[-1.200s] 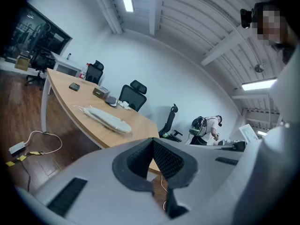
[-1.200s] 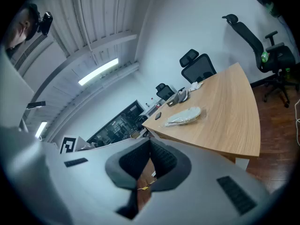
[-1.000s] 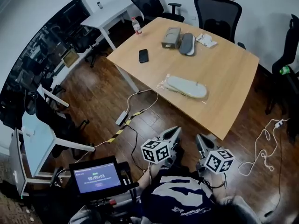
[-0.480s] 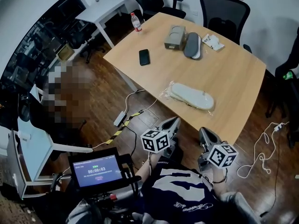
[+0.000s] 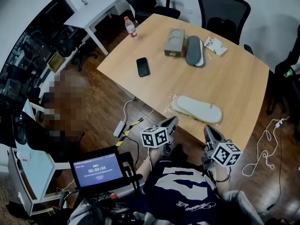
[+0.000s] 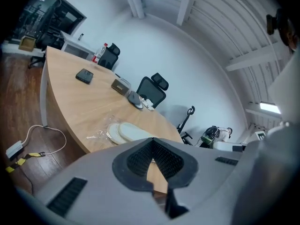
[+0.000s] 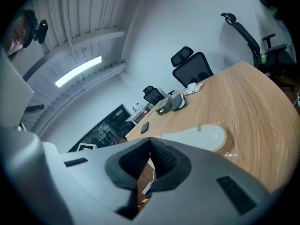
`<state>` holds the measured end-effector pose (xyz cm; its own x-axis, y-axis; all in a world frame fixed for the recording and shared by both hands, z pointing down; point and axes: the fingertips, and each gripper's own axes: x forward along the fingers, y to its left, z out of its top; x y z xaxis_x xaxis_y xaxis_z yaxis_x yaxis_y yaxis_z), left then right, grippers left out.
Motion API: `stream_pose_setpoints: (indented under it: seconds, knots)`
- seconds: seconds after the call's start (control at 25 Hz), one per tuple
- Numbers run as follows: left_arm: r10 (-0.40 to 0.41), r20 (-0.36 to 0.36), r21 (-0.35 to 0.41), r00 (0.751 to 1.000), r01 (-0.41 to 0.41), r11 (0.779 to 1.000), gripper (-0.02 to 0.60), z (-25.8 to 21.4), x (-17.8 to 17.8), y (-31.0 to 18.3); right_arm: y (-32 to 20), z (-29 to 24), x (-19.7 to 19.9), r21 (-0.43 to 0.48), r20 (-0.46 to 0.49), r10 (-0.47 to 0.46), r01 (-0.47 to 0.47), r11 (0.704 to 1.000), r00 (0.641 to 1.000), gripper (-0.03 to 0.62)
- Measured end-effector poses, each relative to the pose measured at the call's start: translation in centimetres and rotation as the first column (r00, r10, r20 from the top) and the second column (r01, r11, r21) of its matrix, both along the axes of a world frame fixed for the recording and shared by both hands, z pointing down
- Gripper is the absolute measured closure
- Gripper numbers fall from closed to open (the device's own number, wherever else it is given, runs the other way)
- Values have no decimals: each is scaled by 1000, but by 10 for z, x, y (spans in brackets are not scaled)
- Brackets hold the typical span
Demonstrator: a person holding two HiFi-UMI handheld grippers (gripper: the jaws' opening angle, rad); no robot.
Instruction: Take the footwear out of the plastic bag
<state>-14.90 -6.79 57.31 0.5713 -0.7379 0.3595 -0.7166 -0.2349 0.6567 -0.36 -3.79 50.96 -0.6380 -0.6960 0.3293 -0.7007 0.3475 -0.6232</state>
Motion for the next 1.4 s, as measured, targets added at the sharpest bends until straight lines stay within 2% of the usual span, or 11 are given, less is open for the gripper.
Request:
stream_pose_setpoints:
  seconds: [0.12, 0.4, 0.56, 0.76, 0.88, 0.96, 1.04, 1.12, 1.2, 1.28, 1.4]
  knots:
    - [27, -42, -53, 999, -29, 998, 578, 20, -4, -17, -14, 8, -4, -17, -16, 33, -34, 999, 999, 597]
    - [39, -120, -170, 992, -60, 984, 570, 47, 6, -13, -10, 18, 8, -67, -43, 84, -87, 994, 996, 597]
    - [25, -165, -210, 986, -60, 976, 505, 51, 10, -11, -14, 23, 10, -83, -44, 89, -93, 992, 995, 597]
    - [-64, -234, -261, 970, 1, 965, 462, 56, 5, -16, -24, 24, 11, -78, -52, 59, -63, 995, 997, 597]
    - [-132, -244, -300, 961, 54, 952, 454, 60, -1, -22, -28, 24, 20, -77, -66, 51, -56, 995, 997, 597]
    - [-174, -249, -332, 953, 85, 939, 419, 65, -4, -23, -30, 24, 27, -85, -63, 50, -55, 995, 997, 597]
    - [-227, -265, -368, 937, 119, 922, 417, 69, -5, -23, -32, 24, 35, -94, -44, 43, -47, 994, 998, 597]
    - [-286, -283, -408, 916, 155, 900, 380, 74, -5, -24, -34, 24, 42, -103, -27, 27, -30, 994, 999, 525]
    - [-330, -284, -443, 900, 181, 878, 373, 80, -4, -23, -36, 25, 50, -110, -22, 22, -24, 994, 1000, 525]
    - [-350, -278, -469, 894, 192, 862, 373, 83, -3, -21, -39, 28, 56, -112, -25, 18, -21, 993, 1000, 525]
    - [-353, -296, -490, 887, 177, 854, 373, 79, 2, -14, -47, 30, 61, -111, -20, 7, -9, 994, 1000, 525]
